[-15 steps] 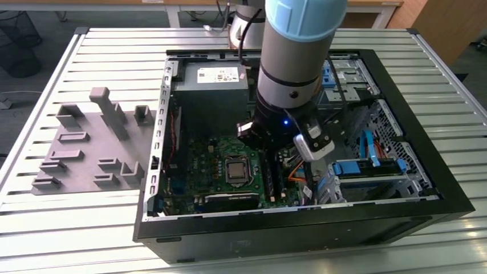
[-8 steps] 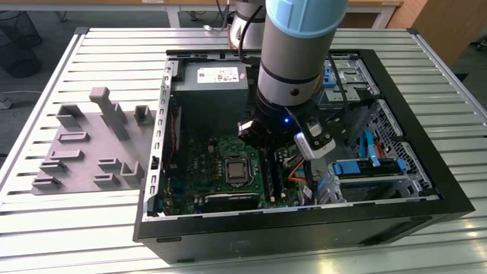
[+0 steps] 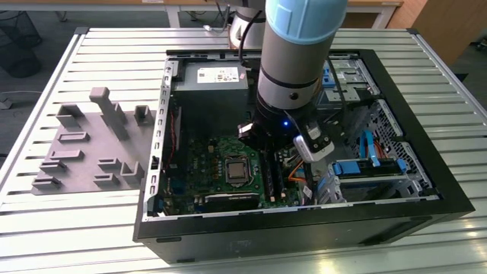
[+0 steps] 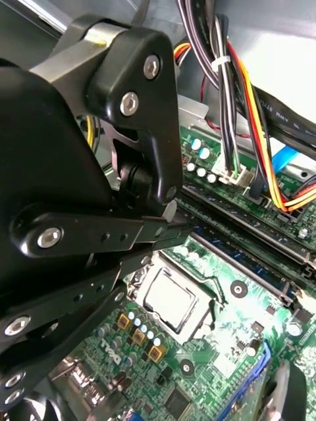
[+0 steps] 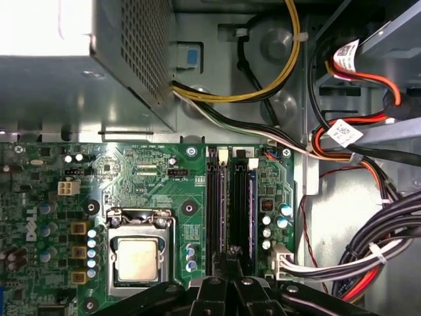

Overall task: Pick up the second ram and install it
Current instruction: 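Press down the second ram until it locks into place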

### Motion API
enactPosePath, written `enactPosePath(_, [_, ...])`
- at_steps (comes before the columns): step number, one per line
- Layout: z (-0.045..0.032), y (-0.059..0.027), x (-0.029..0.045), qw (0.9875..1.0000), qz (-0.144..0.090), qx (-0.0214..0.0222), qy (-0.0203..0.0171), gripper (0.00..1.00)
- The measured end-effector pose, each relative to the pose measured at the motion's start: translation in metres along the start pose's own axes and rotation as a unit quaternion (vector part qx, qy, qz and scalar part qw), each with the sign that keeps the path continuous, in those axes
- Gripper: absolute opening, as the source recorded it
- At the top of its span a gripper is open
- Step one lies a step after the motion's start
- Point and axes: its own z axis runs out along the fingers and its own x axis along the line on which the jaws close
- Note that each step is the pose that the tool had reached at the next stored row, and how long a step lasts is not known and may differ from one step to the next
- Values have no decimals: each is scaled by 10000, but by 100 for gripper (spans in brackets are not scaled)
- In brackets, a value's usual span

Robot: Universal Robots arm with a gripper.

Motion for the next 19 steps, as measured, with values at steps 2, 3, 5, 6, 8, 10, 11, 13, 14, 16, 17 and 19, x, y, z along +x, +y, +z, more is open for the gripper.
enactPosePath(2, [19, -1, 0, 10000, 0, 0, 0, 11])
enactPosePath(3, [28, -1, 0, 10000, -1, 0, 0, 11])
enactPosePath(5, [45, -1, 0, 10000, 0, 0, 0, 11])
enactPosePath(6, [54, -3, 0, 10000, -1, 4, 1, 11])
enactPosePath(8, [75, -4, 0, 10000, -1, 7, 3, 11])
enactPosePath(10, [102, -4, 0, 10000, 0, 3, 1, 11])
enactPosePath(11, [114, -5, 0, 10000, -1, 5, 2, 11])
enactPosePath(13, [124, -3, 0, 10000, -1, 13, 4, 11])
enactPosePath(14, [122, -3, 0, 10000, -1, 14, 5, 11])
enactPosePath(16, [95, 0, -1, 10000, 0, 2, 0, 11])
enactPosePath(17, [66, 4, -2, 10000, 0, -16, -5, 11])
enactPosePath(19, [-33, 1, -1, 10000, 0, -1, 0, 11])
